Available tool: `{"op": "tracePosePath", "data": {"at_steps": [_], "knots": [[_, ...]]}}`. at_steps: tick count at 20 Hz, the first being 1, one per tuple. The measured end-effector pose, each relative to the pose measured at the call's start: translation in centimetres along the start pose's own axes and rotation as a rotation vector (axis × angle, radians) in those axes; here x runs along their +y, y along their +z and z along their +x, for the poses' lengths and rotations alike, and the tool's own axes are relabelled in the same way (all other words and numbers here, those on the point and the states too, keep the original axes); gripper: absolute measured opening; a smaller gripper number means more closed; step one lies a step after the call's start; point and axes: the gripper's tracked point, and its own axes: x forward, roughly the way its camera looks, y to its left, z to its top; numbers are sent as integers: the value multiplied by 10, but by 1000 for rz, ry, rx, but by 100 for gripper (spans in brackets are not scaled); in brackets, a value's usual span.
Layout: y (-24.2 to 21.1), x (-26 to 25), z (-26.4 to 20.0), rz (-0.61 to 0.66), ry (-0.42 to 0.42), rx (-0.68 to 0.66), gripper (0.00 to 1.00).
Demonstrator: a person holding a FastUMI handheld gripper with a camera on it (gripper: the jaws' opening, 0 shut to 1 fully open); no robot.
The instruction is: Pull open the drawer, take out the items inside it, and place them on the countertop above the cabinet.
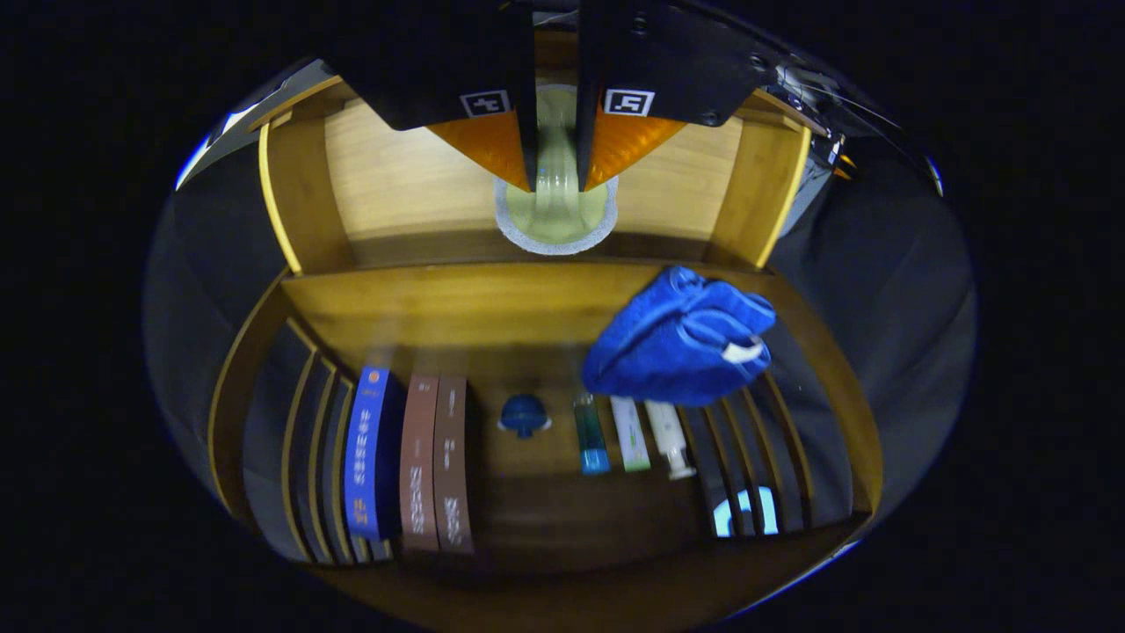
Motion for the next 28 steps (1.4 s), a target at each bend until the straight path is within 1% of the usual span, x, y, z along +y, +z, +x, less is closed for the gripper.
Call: {"op": "tracePosePath", "data": {"at_steps": [3,6,9,13,18,21,24,25,28], "knots": [[41,2,-1,2,3,-54,24],[81,-1,16,5,2,-79,24],[104,-7,44,46,6,-53,24],[110,-14,90,64,0,25,24],[114,-23,132,39,-44,109,24],[112,-26,148,45,-56,138,24],[110,-27,154,50,-62,148,24],[114,-26,157,57,-58,135,28],[118,-26,151,58,-53,123,73]]}}
